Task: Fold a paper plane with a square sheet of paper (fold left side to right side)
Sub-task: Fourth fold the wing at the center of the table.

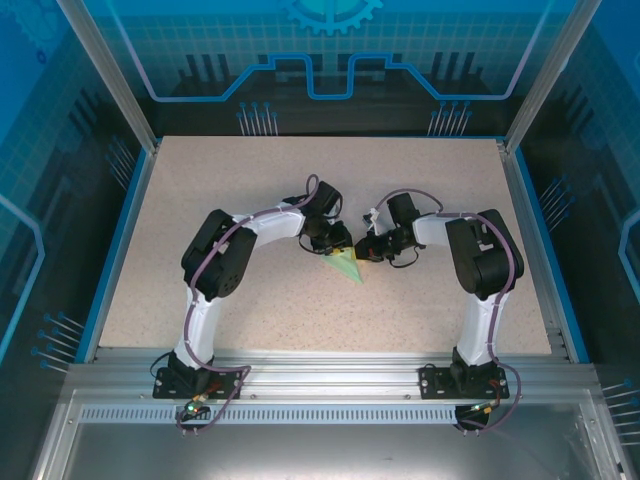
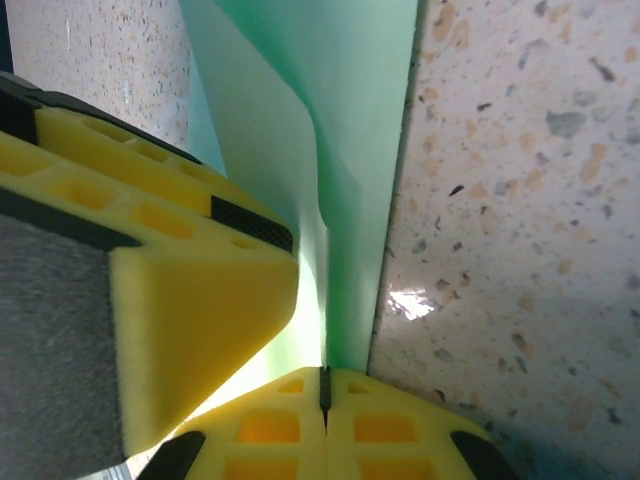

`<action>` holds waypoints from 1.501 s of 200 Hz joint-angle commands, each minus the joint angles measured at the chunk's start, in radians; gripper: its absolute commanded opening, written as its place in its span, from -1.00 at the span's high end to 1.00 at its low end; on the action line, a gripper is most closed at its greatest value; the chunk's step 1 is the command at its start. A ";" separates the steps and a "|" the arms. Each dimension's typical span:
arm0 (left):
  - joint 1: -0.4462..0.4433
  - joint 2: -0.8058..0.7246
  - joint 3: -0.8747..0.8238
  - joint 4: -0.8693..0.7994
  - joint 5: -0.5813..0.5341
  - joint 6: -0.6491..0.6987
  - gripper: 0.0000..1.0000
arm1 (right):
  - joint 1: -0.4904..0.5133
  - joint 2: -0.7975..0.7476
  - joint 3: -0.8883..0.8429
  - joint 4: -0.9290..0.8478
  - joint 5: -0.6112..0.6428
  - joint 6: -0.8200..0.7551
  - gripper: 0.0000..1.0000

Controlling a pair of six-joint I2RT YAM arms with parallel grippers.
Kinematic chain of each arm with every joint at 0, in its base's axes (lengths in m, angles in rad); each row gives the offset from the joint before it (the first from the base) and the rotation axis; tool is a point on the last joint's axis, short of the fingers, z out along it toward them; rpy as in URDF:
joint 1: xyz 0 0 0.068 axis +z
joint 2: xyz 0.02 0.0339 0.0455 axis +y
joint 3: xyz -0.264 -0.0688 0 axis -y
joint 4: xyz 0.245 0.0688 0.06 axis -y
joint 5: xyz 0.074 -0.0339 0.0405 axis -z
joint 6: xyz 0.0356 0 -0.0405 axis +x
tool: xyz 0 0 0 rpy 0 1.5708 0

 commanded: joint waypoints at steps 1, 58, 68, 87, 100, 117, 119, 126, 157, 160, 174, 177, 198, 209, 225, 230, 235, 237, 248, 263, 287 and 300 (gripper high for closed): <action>-0.003 0.031 0.003 -0.016 0.004 0.015 0.48 | 0.021 -0.028 -0.026 -0.057 0.067 -0.018 0.81; -0.005 0.035 -0.048 0.014 0.005 0.003 0.49 | 0.017 -0.203 -0.048 -0.124 0.069 -0.028 0.54; -0.006 0.035 -0.049 0.015 0.005 0.003 0.49 | 0.025 -0.229 -0.061 -0.124 0.048 -0.025 0.53; -0.005 0.034 -0.049 0.017 0.004 0.002 0.48 | 0.059 -0.247 -0.076 -0.122 -0.002 -0.023 0.53; -0.004 0.035 -0.049 0.018 0.004 0.003 0.49 | 0.084 -0.245 -0.085 -0.119 -0.012 -0.020 0.53; -0.004 0.033 -0.052 0.017 0.003 0.003 0.49 | 0.112 -0.232 -0.101 -0.098 -0.009 -0.007 0.53; -0.005 0.033 -0.052 0.017 0.002 0.003 0.48 | 0.113 -0.229 -0.104 -0.096 -0.010 -0.005 0.53; -0.005 0.032 -0.052 0.015 0.002 0.002 0.49 | 0.121 -0.220 -0.105 -0.091 -0.012 -0.002 0.54; -0.004 0.031 -0.053 0.013 -0.002 0.005 0.49 | 0.134 -0.186 -0.108 -0.094 0.018 -0.006 0.55; -0.004 0.031 -0.053 0.012 -0.003 0.006 0.49 | 0.134 -0.183 -0.107 -0.095 0.023 -0.009 0.55; -0.006 0.029 -0.055 0.011 -0.004 0.006 0.49 | 0.134 -0.172 -0.108 -0.104 0.032 -0.018 0.55; -0.006 0.028 -0.055 0.011 -0.004 0.006 0.49 | 0.134 -0.168 -0.109 -0.106 0.034 -0.020 0.55; -0.005 0.027 -0.055 0.009 -0.007 0.007 0.49 | 0.135 -0.151 -0.115 -0.125 0.051 -0.032 0.55; -0.004 0.027 -0.055 0.008 -0.009 0.007 0.49 | 0.137 -0.146 -0.119 -0.129 0.055 -0.037 0.55; -0.006 0.027 -0.055 0.006 -0.009 0.007 0.49 | 0.137 -0.141 -0.125 -0.135 0.069 -0.039 0.55; -0.004 0.027 -0.054 0.007 -0.011 0.009 0.49 | 0.137 -0.140 -0.127 -0.135 0.069 -0.039 0.55; -0.005 0.026 -0.053 0.006 -0.012 0.009 0.49 | 0.137 -0.140 -0.128 -0.135 0.072 -0.038 0.55; -0.006 0.027 -0.053 0.006 -0.012 0.009 0.49 | 0.137 -0.140 -0.128 -0.136 0.072 -0.037 0.55; -0.006 0.027 -0.053 0.005 -0.012 0.009 0.49 | 0.137 -0.136 -0.130 -0.137 0.074 -0.036 0.54; -0.004 0.027 -0.052 0.002 -0.014 0.009 0.49 | 0.137 -0.132 -0.132 -0.140 0.086 -0.033 0.54; -0.006 0.026 -0.051 -0.001 -0.018 0.011 0.49 | 0.136 -0.140 -0.136 -0.137 0.091 -0.028 0.53; -0.005 0.026 -0.052 -0.003 -0.021 0.012 0.49 | 0.135 -0.152 -0.135 -0.139 0.091 -0.027 0.52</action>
